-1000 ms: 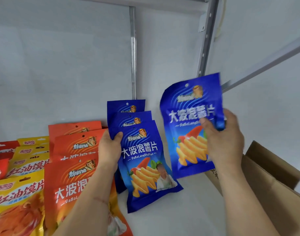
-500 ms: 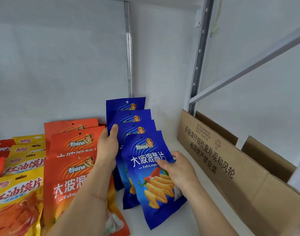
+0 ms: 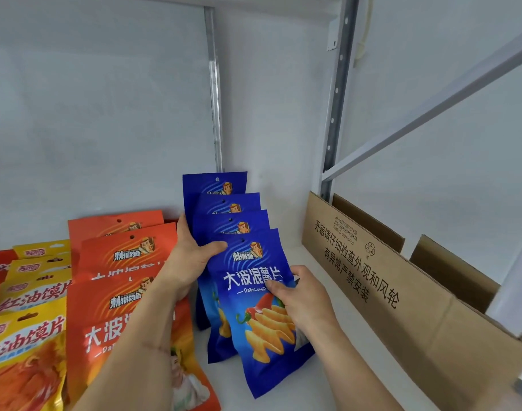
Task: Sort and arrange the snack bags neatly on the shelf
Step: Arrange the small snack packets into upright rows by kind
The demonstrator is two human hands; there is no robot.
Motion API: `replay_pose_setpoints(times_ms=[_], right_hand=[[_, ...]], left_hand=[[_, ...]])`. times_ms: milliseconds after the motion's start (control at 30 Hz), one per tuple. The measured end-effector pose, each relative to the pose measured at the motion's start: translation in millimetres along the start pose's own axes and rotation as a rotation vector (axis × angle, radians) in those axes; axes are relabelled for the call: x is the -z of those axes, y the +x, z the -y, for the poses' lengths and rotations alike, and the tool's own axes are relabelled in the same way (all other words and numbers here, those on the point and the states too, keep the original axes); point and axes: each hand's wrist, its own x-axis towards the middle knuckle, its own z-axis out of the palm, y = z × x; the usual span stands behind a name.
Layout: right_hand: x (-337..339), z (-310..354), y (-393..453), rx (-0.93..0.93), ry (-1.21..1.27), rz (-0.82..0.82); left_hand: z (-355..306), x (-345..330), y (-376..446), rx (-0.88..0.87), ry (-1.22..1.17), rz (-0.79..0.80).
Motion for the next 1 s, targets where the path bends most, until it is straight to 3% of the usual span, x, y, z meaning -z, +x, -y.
replay_pose_setpoints(times_ms=[100, 267, 467, 733, 1000], right_hand=[[0, -4, 0, -0.005, -0.006, -0.001], [0, -8, 0, 0.007, 0.014, -0.001], [2, -10, 1, 0.016, 0.006, 0.009], [35, -4, 9, 0.065, -0.066, -0.164], [54, -17, 15, -0.001, -0.15, -0.185]], left_hand=[[6, 3, 7, 0.038, -0.038, -0.095], [7, -3, 5, 0.152, -0.073, -0.083], [8, -11, 5, 0.162, -0.108, -0.087], [8, -52, 10, 0.175, -0.075, -0.049], [37, -86, 26, 0.307, -0.082, -0.104]])
